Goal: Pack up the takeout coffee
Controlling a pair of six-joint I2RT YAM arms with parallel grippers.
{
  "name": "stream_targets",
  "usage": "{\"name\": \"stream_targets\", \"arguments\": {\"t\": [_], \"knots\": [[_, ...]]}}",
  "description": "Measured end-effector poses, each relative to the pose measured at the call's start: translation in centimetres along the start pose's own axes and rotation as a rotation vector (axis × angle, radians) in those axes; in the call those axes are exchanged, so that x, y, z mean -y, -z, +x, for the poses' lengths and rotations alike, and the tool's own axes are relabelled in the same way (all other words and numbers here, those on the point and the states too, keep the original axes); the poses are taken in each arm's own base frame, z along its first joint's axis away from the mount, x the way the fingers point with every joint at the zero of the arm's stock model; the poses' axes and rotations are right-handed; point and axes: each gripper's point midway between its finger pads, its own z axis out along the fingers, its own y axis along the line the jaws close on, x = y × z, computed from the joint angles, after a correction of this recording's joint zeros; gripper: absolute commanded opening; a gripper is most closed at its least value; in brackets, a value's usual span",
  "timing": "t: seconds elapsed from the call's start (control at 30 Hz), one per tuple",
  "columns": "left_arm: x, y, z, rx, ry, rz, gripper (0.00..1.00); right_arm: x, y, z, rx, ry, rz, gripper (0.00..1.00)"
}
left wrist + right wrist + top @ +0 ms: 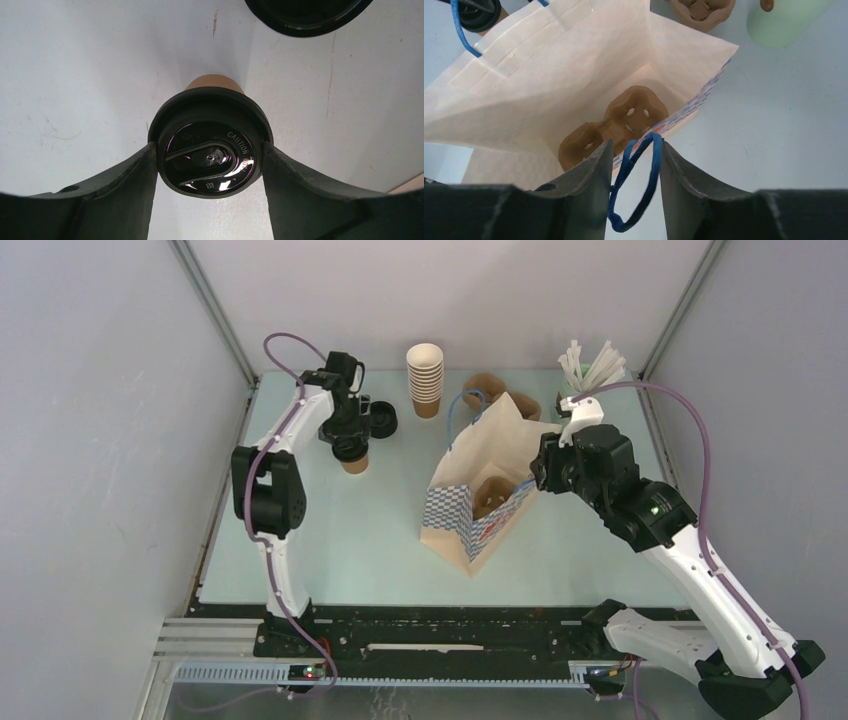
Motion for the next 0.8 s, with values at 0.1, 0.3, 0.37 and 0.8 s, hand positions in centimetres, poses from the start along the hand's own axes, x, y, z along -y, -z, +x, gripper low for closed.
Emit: {"name": "stream_targets", "arguments": {"t": [0.1, 0.3, 0.37, 0.8], "knots": [[-0.1, 0.4, 0.7, -0.007, 0.0, 0.003, 0.6, 0.0, 0.1, -0.4, 0.002, -0.002, 0.006, 0.52], [-0.2, 3.0, 2.1, 0.005, -0.002, 0.029, 0.59, 0.8, 1.5, -2.0, 0.024, -0.007, 0.045, 0.62], [-0.2, 4.3, 2.3, 0.025, -0.002, 0.044, 0.59, 1.3, 2.3, -2.9, 0.045, -0.01, 0.07, 0.69], [1.3, 15.1, 6.5, 0.213, 0.006, 0.221, 0.57, 2.8, 3.2, -10.2, 0.099, 0.009, 0.13, 0.92]]}}
